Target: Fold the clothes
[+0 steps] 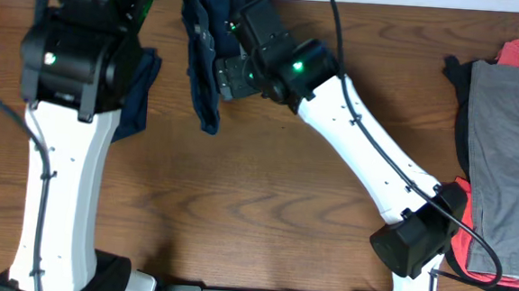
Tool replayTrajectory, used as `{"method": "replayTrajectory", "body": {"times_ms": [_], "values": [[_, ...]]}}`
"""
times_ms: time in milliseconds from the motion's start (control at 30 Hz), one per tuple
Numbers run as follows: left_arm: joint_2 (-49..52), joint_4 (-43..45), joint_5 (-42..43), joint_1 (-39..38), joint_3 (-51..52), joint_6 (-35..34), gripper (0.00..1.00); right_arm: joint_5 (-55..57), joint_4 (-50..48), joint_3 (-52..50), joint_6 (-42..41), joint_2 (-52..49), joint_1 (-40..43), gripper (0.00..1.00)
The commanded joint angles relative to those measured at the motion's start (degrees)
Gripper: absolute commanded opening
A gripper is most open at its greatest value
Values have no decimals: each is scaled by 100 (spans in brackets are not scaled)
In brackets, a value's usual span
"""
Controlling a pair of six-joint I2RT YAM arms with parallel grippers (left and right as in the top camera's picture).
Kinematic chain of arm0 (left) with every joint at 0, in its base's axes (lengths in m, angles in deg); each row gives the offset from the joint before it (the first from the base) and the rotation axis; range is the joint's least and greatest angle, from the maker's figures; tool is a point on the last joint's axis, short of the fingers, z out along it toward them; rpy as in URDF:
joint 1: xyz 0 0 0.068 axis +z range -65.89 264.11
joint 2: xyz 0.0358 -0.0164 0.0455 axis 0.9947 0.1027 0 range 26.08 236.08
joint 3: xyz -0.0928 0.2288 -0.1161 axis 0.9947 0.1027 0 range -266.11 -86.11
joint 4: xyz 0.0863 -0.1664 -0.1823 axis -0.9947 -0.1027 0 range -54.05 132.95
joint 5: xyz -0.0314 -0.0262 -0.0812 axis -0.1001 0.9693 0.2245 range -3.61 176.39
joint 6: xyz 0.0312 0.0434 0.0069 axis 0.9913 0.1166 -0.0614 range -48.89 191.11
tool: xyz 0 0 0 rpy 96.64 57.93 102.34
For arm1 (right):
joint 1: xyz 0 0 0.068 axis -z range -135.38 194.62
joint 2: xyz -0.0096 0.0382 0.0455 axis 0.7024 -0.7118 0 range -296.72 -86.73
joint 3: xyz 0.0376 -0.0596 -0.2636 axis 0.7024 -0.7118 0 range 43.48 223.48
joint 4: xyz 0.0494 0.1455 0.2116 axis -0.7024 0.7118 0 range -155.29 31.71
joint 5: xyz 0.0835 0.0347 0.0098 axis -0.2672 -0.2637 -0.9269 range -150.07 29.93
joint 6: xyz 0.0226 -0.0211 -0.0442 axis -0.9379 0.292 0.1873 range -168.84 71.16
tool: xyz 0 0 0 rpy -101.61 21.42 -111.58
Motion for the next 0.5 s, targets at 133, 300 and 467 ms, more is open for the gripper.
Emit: {"method": "replayTrajectory", "body": {"times_ms": [133,300,467], "values": [[-385,107,-111,22,-68,-247,6,339,-726,-363,-872,48,-214,82],[-380,76,-111,22,-66,-245,6,181,-964,-404,-953,50,-343,82],[-372,61,-120,39,-66,-240,6,-313,-957,-402,-699,179,-413,82]]}}
